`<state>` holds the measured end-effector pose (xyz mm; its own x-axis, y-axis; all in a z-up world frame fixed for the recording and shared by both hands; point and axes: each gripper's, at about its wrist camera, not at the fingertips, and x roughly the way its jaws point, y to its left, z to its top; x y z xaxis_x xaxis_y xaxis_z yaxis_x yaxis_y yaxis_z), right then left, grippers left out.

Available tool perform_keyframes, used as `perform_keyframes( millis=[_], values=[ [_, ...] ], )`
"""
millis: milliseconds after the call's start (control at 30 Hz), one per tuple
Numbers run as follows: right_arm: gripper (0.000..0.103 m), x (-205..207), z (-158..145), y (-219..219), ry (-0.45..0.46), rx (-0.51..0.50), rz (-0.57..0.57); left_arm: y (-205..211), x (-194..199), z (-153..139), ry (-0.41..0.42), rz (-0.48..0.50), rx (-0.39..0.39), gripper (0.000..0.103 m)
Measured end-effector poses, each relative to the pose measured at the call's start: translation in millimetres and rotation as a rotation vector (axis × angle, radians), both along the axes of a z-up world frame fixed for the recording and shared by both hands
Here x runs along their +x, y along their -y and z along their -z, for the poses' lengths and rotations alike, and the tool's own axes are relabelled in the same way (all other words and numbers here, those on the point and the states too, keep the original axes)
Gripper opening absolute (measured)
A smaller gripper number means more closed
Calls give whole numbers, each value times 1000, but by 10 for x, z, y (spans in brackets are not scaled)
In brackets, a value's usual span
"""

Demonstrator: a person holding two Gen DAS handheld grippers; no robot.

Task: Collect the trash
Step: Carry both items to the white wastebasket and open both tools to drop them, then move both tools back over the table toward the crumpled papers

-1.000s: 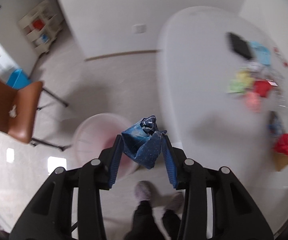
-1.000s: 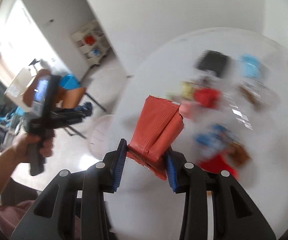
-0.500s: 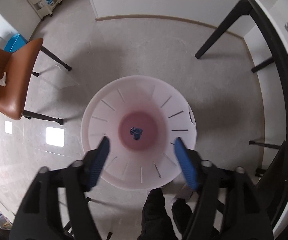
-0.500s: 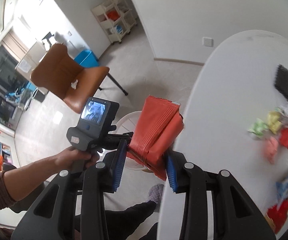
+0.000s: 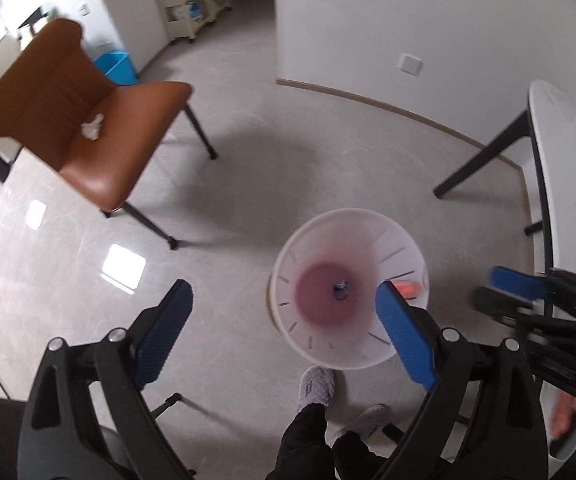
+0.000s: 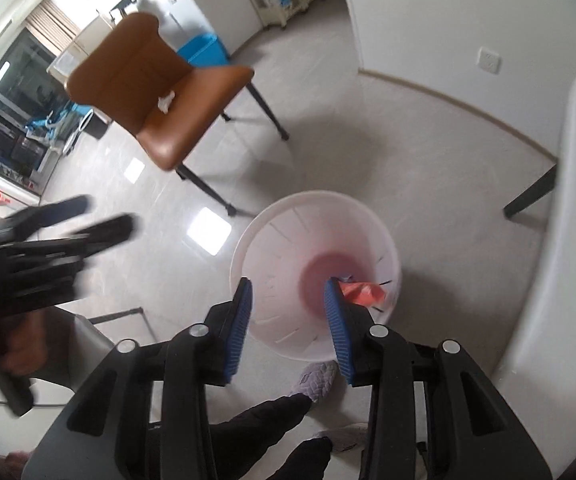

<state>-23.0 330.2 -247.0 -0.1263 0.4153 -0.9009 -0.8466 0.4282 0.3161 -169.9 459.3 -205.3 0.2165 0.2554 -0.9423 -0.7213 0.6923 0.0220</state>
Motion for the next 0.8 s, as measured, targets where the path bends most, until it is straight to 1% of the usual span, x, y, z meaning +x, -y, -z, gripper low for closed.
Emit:
perform_keyframes(
  millis=[33,67,100,133,167,267,333,400,433,467,600,733,800],
  values=[
    [50,-16,99,-80,-16,-14,-7,-8,-50,-30,-4,-10,5,89],
    [62,-46,149,-141,-18,-28,-7,-9,-86,-41,-8,-19,10,89],
    [66,-70,170,-173,-9,-38,0,-13,-138,-58,-13,-23,19,89],
    [74,-91,158,-189,4,-47,9,6,-158,-91,-16,-19,26,89],
    [83,-107,118,-189,16,-47,18,34,-167,-118,-18,-12,30,89],
    [96,-107,-147,-23,60,-31,71,149,-149,-278,-2,28,46,89],
    [101,-44,-443,231,91,-4,141,265,-84,-406,24,67,46,90],
    [101,6,-675,464,121,5,212,417,7,-574,53,114,48,92],
    [101,37,-844,667,138,10,267,477,45,-646,66,136,52,94],
    [101,63,-944,815,147,14,304,549,94,-705,78,158,55,95],
    [101,177,-1238,1297,170,37,416,914,357,-922,120,258,79,95],
    [101,224,-1437,1703,203,57,475,1281,564,-1072,152,318,91,95],
    [101,243,-1508,1923,225,62,495,1488,667,-1117,164,355,76,95]
  ],
)
